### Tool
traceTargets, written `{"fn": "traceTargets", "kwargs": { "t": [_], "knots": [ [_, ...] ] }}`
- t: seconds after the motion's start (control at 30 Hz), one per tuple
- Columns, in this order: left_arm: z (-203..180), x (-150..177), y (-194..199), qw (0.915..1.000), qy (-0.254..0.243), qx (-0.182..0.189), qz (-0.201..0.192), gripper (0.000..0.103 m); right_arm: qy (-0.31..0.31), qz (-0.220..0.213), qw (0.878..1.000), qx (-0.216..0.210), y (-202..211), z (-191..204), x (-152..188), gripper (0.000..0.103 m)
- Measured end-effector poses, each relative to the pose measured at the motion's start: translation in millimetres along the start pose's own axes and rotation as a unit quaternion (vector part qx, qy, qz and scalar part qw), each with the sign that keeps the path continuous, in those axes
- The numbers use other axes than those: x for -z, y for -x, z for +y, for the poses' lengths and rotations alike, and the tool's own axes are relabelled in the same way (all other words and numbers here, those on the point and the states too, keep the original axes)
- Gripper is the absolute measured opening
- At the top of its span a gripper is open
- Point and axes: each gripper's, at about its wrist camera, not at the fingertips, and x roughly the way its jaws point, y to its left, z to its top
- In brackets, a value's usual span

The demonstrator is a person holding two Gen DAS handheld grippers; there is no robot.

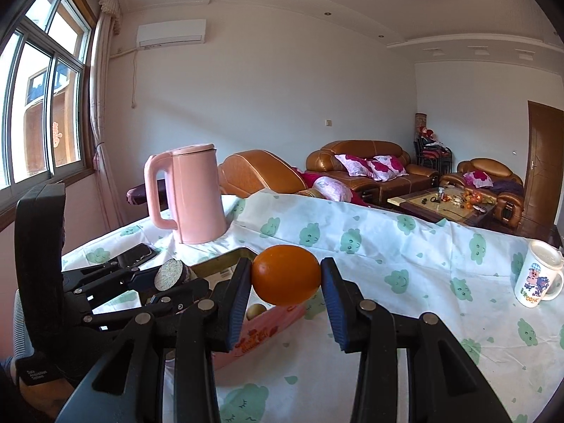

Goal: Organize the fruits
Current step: 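Carry the orange and jar over the tin and open both tools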

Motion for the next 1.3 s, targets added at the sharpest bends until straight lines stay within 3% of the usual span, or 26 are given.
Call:
{"fn": "traceTargets", "kwargs": {
  "t": [0.33,0.67,1.13,1.2,1.27,1.3],
  "knots": [
    [57,14,-17,0.9973,0.038,-0.048,0.041,0.034,0.031,0.02,0.998,-0.049,-30,54,1,0.042],
    [77,25,-26,0.9962,0.053,-0.041,0.057,0.034,0.05,0.069,0.995,-0.059,-72,80,24,0.042],
    [80,33,-37,0.9952,0.046,-0.042,0.075,0.035,0.057,0.113,0.99,-0.068,-93,83,42,0.043],
    [79,33,-37,0.9952,0.043,-0.046,0.076,0.04,0.054,0.116,0.989,-0.076,-93,82,43,0.043],
    [83,34,-38,0.9943,0.05,-0.051,0.08,0.059,0.05,0.117,0.989,-0.079,-93,80,43,0.043],
    [84,34,-37,0.9942,0.052,-0.052,0.079,0.06,0.051,0.118,0.989,-0.077,-92,80,43,0.045]
  ]
}}
